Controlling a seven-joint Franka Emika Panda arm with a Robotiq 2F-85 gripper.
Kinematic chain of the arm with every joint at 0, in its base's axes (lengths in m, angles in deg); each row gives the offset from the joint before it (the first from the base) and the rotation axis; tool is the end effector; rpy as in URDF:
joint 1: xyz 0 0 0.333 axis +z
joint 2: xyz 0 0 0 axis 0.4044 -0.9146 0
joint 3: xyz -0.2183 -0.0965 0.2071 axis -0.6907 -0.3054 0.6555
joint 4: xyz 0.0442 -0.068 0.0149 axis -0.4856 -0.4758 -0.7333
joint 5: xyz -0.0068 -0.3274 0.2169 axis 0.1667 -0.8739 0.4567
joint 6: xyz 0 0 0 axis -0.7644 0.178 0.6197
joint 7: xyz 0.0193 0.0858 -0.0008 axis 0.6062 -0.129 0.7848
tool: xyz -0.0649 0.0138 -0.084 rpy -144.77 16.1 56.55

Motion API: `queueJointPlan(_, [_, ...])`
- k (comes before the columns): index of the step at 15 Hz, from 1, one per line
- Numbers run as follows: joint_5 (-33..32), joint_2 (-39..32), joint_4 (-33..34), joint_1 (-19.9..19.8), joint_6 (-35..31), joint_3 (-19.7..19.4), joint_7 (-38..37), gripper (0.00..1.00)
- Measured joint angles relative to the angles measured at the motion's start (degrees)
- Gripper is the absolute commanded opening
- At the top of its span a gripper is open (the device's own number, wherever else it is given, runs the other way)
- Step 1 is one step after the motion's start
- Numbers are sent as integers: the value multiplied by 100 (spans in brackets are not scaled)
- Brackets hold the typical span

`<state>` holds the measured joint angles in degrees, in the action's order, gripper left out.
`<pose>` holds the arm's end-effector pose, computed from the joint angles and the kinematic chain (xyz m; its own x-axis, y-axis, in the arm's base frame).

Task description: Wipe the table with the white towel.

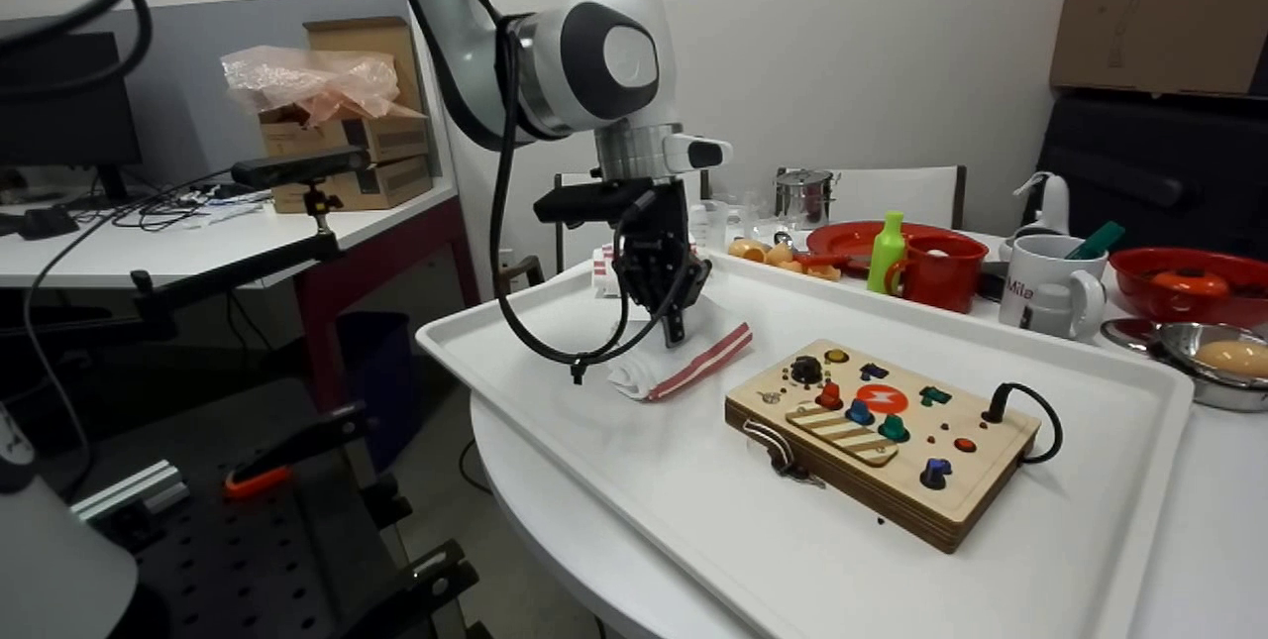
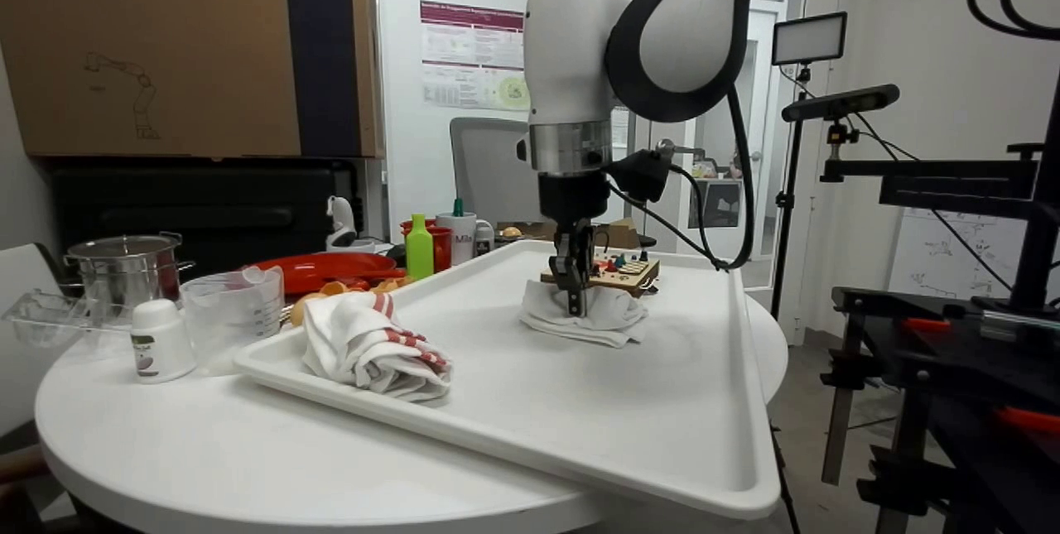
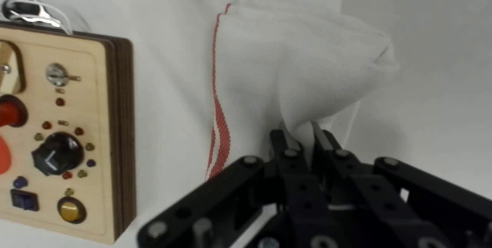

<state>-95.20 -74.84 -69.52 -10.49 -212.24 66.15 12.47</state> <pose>0.5133 0.0348 0.1478 0.9965 0.0833 -0.0072 0.0832 -0.9811 0.1748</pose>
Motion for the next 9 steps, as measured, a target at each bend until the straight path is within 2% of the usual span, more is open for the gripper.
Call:
queueJointPlan(5, [0,-41,39,-237,0,-86,0,3])
queueJointPlan(9, [-21,-41,50,-182,0,-43,0,3])
